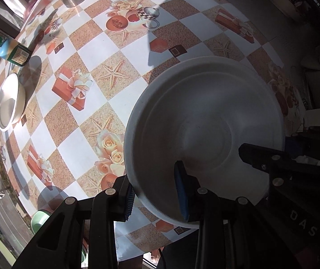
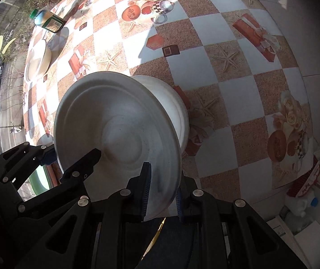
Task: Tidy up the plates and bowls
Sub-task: 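Carry the held white bowl with the right gripper and lower it, then open the right gripper and lift away from the bowl, then reach the right gripper to the white bowl beside the bottle, grasp rim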
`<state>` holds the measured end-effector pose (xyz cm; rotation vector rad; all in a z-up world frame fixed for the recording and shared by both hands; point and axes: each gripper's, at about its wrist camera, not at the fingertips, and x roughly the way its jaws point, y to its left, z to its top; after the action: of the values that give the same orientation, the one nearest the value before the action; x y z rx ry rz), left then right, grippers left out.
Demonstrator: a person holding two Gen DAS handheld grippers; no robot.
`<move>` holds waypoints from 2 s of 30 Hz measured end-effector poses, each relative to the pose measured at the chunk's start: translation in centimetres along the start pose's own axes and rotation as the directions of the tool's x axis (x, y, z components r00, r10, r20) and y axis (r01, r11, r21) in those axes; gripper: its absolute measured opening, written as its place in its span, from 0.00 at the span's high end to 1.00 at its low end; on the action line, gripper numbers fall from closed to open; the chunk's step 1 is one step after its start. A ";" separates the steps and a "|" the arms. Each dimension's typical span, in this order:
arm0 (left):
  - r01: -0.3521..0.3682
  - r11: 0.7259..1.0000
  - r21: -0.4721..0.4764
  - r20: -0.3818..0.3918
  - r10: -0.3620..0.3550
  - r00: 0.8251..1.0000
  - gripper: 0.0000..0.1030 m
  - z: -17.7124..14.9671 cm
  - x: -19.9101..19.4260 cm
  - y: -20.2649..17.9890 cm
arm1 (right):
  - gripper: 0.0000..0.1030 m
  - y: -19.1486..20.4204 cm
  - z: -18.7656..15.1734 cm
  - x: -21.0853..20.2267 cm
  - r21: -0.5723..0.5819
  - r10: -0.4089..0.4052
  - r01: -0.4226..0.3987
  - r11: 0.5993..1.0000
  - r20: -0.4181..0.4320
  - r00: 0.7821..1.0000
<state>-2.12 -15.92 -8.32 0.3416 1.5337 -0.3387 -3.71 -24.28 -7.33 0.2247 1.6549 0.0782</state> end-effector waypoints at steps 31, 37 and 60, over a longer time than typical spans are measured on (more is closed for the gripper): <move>0.008 0.928 -0.373 -0.038 -0.024 0.999 0.22 -6.5 1.4 9.3 | 0.16 -0.7 1.7 0.3 0.080 -0.158 0.155 0.985 0.035 0.987; 0.021 0.911 -0.413 -0.002 -0.024 1.000 0.22 -8.1 0.8 11.2 | 0.16 3.6 2.2 0.0 -0.057 -0.182 0.185 0.981 0.063 0.981; 0.099 0.770 -0.631 0.159 0.003 0.987 0.22 -9.2 -4.3 20.3 | 0.16 15.0 6.1 -2.5 -0.248 -0.131 0.164 0.955 0.144 0.981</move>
<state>-2.00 6.36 -3.98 -0.2629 1.4129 0.1330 4.08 -10.61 -2.75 -0.0922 1.5129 0.1621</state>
